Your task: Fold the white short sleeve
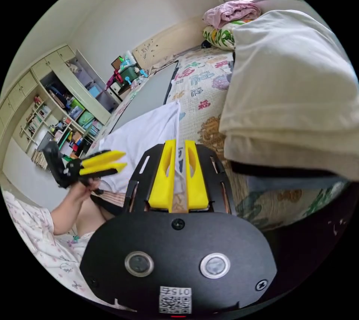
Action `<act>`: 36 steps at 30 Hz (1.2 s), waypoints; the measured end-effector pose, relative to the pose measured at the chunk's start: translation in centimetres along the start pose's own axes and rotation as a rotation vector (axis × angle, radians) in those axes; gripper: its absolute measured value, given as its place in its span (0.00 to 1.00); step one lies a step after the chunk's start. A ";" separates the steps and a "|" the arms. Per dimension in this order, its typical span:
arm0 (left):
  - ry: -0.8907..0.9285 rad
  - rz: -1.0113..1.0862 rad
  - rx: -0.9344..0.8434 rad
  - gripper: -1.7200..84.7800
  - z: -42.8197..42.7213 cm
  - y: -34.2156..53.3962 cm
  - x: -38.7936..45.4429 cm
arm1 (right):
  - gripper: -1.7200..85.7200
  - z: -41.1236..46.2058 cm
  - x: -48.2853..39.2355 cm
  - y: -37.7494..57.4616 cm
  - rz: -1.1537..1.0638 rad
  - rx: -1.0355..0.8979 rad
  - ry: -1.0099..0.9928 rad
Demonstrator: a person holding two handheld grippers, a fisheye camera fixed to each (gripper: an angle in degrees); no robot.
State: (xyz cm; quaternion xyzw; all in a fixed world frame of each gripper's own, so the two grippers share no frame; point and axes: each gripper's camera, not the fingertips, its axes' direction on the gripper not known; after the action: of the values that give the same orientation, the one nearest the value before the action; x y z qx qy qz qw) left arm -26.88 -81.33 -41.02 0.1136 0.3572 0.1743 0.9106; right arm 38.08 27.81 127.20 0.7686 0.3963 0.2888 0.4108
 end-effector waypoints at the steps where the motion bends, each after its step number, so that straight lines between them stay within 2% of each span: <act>1: 0.010 -0.010 0.029 0.13 -1.0 -1.6 -2.6 | 0.08 0.8 0.3 2.5 0.023 -0.007 0.042; 5: 0.056 -0.076 0.010 0.13 -0.9 -7.4 -12.1 | 0.08 4.9 1.5 7.6 0.071 -0.016 0.103; 8: 0.115 -0.129 0.039 0.13 -1.1 -8.1 -15.4 | 0.07 8.5 2.1 9.2 0.061 -0.110 0.038; 10: 0.174 -0.136 0.048 0.13 -0.7 -7.3 -15.4 | 0.04 9.8 2.1 10.2 0.020 -0.111 0.041; 13: 0.311 -0.089 -0.066 0.13 2.3 -6.1 -13.1 | 0.02 10.5 2.6 11.6 0.001 -0.067 0.055; 17: 0.315 -0.087 -0.128 0.13 6.3 -4.7 -11.1 | 0.01 10.0 2.7 13.8 -0.080 0.006 -0.002; 20: 0.345 -0.120 -0.133 0.13 7.7 -5.8 -12.4 | 0.01 10.9 1.7 15.3 -0.186 0.021 0.069; 28: 0.301 -0.130 -0.149 0.13 10.2 -11.6 -13.2 | 0.03 17.8 -1.9 18.0 -0.442 -0.113 0.397; 32: 0.214 -0.064 -0.222 0.13 12.7 -14.0 -11.0 | 0.05 18.3 -1.1 17.8 -0.445 -0.124 0.406; 36: 0.168 -0.033 -0.275 0.13 14.1 -14.9 -10.1 | 0.06 16.6 1.5 16.4 -0.401 -0.118 0.278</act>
State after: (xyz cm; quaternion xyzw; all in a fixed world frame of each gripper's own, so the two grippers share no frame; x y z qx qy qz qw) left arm -20.56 -100.11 -29.62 -0.0331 0.4069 0.2154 0.8871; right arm 57.75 16.71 133.29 0.6020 0.5760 0.3274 0.4457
